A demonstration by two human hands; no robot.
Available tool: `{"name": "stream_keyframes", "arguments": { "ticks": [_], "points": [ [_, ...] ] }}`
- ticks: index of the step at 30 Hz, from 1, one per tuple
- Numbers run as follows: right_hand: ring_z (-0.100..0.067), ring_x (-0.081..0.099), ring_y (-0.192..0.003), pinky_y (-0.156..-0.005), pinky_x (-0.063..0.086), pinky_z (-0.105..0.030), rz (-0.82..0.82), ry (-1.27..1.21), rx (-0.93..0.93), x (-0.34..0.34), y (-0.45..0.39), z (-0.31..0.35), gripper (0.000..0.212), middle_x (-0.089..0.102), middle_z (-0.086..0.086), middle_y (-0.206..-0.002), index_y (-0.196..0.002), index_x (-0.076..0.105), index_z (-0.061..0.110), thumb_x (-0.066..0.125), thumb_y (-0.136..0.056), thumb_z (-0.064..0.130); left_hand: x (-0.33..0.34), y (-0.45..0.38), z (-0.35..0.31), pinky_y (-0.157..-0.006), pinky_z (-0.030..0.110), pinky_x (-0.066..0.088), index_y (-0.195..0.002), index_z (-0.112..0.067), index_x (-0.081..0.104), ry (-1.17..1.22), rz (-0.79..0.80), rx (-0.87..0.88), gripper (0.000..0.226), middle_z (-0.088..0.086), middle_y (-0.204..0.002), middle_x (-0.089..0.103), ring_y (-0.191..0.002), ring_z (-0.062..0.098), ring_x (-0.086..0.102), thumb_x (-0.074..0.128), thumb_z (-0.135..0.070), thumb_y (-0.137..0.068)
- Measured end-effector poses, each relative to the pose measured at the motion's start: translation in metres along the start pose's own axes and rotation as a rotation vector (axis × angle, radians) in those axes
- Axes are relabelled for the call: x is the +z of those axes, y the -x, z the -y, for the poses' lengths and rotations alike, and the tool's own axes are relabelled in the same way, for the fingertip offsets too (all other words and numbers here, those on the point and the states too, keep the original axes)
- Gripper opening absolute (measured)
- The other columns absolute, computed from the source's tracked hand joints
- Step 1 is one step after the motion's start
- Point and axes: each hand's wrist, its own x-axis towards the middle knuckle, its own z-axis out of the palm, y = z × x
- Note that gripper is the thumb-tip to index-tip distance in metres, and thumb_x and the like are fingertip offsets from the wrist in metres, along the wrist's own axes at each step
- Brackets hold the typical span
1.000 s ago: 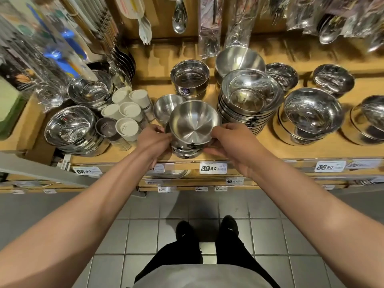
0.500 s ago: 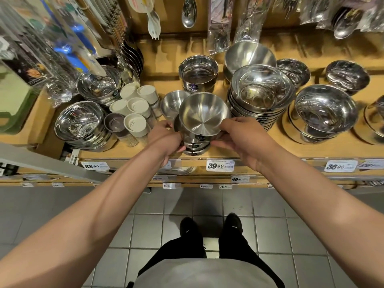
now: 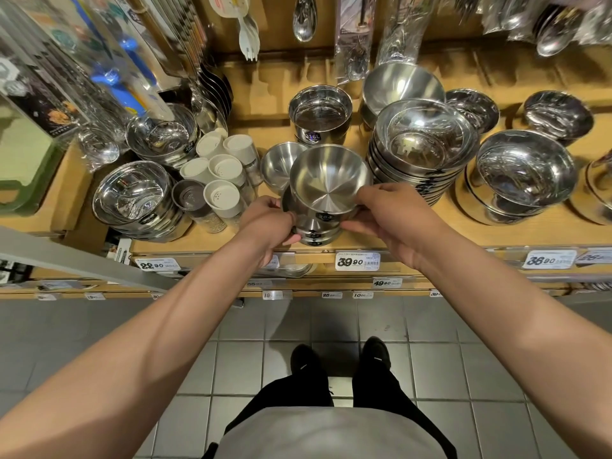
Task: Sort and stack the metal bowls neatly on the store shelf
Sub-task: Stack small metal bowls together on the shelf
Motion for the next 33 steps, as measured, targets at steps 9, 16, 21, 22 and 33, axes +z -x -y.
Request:
{"name": "stream_keyframes", "arguments": {
  "ticks": [9,16,21,22,33],
  "points": [
    [-0.033,0.075,-0.096,-0.062,0.063,-0.025,-0.027,0.019,0.011,0.002,-0.006,0.002,0.021,0.070,-0.028,-0.117,-0.115,0.061,-0.006,0.061,-0.096,0.003,-0.002,0.002,-0.003,-0.078,0.034,0.064,-0.112,-0.005,0.058,0.035,0.056,-0.049,0.015,0.020,-0.104,0.072,-0.076,0.022,0.077,0.058,-0.001,-0.098],
    [-0.026,0.074,-0.078,-0.056,0.060,-0.022,-0.052,0.085,-0.016,0.007,-0.013,0.001,0.014,0.068,-0.026,-0.114,-0.109,0.059,0.000,0.062,-0.097,0.006,-0.014,0.008,-0.009,-0.093,0.051,0.058,-0.109,-0.013,0.065,-0.269,-0.065,0.221,0.031,0.007,-0.101,0.070,-0.100,0.028,0.067,0.052,-0.039,-0.097],
    [-0.023,0.074,-0.071,-0.063,0.065,-0.029,-0.057,0.186,-0.034,0.013,-0.020,0.001,0.012,0.067,-0.024,-0.109,-0.102,0.055,0.006,0.065,-0.096,0.010,-0.019,0.014,-0.029,-0.092,0.056,0.057,-0.096,-0.002,0.069,-0.158,-0.021,0.332,0.052,0.019,-0.096,0.073,-0.095,0.032,0.071,0.053,-0.051,-0.087],
    [-0.022,0.074,-0.069,-0.067,0.065,-0.032,-0.066,0.210,-0.042,0.013,-0.021,0.000,0.013,0.066,-0.022,-0.106,-0.102,0.055,0.007,0.065,-0.096,0.011,-0.019,0.013,-0.028,-0.090,0.056,0.059,-0.091,-0.003,0.069,-0.154,0.007,0.347,0.041,0.018,-0.091,0.073,-0.089,0.028,0.071,0.058,-0.042,-0.089],
    [-0.029,0.076,-0.082,-0.083,0.062,-0.051,-0.194,0.607,-0.250,0.013,-0.027,-0.005,0.015,0.076,-0.012,-0.084,-0.090,0.075,0.007,0.066,-0.089,0.018,-0.021,0.006,-0.017,-0.076,0.041,0.065,-0.087,-0.020,0.065,-0.127,-0.014,0.357,0.010,0.000,-0.081,0.071,-0.065,0.008,0.071,0.067,-0.010,-0.090]
  ]
}}
